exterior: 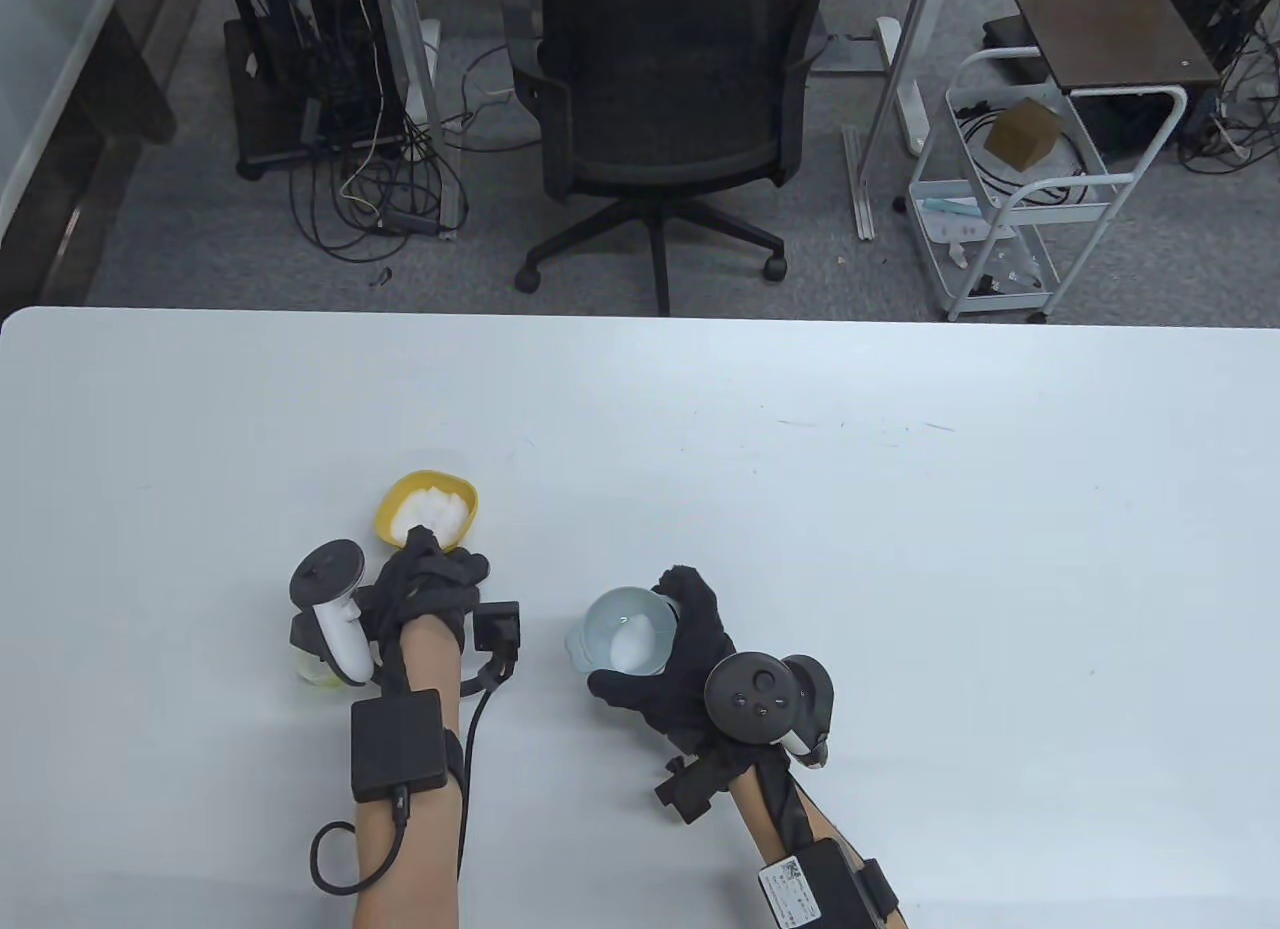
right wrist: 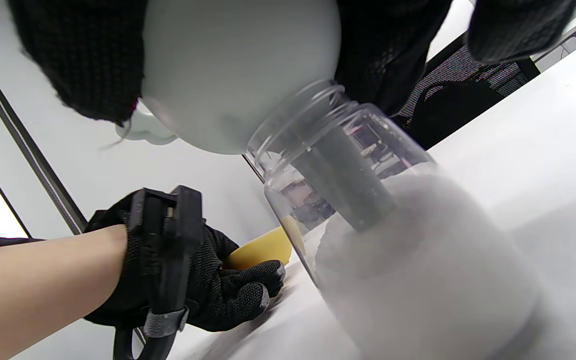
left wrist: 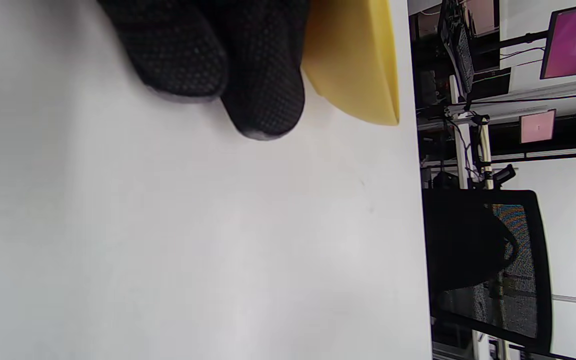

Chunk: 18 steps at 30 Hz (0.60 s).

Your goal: Unscrew the press dispenser and pour salt into it

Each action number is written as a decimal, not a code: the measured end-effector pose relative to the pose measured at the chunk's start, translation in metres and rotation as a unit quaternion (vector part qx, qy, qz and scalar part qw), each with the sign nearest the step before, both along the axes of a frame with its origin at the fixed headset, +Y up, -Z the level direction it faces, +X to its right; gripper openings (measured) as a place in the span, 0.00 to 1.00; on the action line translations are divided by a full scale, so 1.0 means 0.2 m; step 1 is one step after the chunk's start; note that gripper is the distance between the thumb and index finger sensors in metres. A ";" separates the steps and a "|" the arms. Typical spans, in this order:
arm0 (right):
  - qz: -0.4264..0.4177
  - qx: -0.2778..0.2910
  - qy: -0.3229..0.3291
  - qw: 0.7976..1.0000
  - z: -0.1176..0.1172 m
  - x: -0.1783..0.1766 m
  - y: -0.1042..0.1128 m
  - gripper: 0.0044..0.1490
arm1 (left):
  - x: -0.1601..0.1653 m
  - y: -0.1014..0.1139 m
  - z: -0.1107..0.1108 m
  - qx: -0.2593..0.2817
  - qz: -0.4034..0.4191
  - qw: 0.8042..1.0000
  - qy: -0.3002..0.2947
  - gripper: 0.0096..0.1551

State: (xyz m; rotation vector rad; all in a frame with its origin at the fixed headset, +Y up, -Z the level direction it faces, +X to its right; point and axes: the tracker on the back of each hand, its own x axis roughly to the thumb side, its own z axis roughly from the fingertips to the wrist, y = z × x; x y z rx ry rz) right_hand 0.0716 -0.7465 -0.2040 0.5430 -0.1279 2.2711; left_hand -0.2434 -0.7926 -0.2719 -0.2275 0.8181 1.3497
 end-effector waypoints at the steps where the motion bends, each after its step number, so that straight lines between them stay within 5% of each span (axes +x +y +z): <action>1: -0.001 -0.001 0.000 1.000 0.00 0.00 0.00 0.81 | 0.00 0.00 -0.01 -0.004 -0.004 1.000 -0.001 0.48; 8: -0.012 -0.014 0.007 1.000 -0.01 0.01 0.00 0.80 | 0.00 0.00 -0.02 -0.016 -0.013 1.000 0.008 0.48; 13: -0.016 -0.018 0.007 1.000 -0.01 0.01 0.00 0.79 | 0.03 0.02 0.03 0.007 0.027 1.000 -0.001 0.59; 18: -0.021 -0.022 0.005 1.000 -0.01 0.01 0.00 0.79 | 0.08 0.08 0.10 0.033 -0.014 0.996 -0.078 0.63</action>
